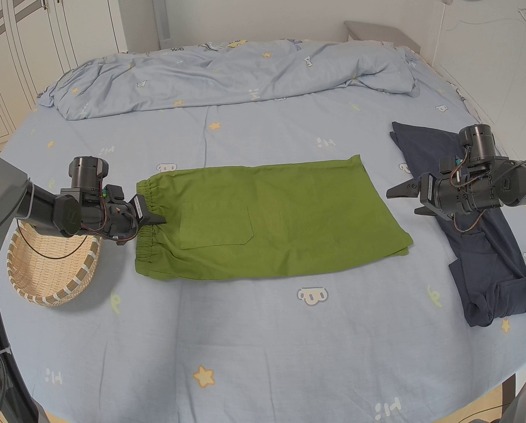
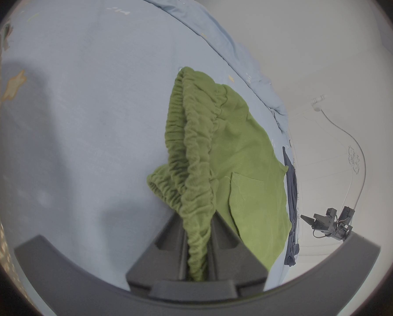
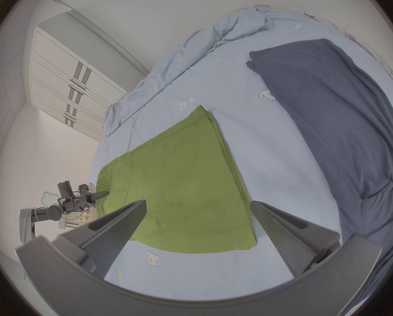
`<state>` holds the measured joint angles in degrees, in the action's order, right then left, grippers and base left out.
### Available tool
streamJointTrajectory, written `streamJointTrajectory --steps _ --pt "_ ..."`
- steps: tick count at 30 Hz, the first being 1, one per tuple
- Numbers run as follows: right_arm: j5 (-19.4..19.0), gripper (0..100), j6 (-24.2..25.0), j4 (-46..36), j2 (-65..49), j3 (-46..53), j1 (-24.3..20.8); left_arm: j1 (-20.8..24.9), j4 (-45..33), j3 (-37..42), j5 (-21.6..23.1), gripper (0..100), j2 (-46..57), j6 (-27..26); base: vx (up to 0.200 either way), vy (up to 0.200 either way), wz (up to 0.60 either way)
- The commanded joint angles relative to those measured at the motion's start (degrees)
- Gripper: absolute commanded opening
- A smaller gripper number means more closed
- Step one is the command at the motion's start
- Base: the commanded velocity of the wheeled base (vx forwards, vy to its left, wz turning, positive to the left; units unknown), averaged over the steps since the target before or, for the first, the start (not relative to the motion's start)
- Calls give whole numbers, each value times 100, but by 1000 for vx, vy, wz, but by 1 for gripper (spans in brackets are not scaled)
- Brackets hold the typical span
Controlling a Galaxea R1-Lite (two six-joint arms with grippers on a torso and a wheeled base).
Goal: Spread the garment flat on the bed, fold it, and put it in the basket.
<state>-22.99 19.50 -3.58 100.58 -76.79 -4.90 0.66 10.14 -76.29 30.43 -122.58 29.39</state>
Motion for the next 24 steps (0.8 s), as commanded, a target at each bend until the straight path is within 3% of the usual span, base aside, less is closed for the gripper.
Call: streamJointTrajectory --steps 1,9,24 --pt "-4 100 -17 -11 102 76 95 40 5 9 -11 0 41 5 0 0 0" --pt "-4 100 -316 -248 515 76 112 31 5 35 -11 0 146 14 0 0 0" --pt "-4 100 -325 -248 902 85 -160 40 5 53 -11 0 155 5 0 0 0"
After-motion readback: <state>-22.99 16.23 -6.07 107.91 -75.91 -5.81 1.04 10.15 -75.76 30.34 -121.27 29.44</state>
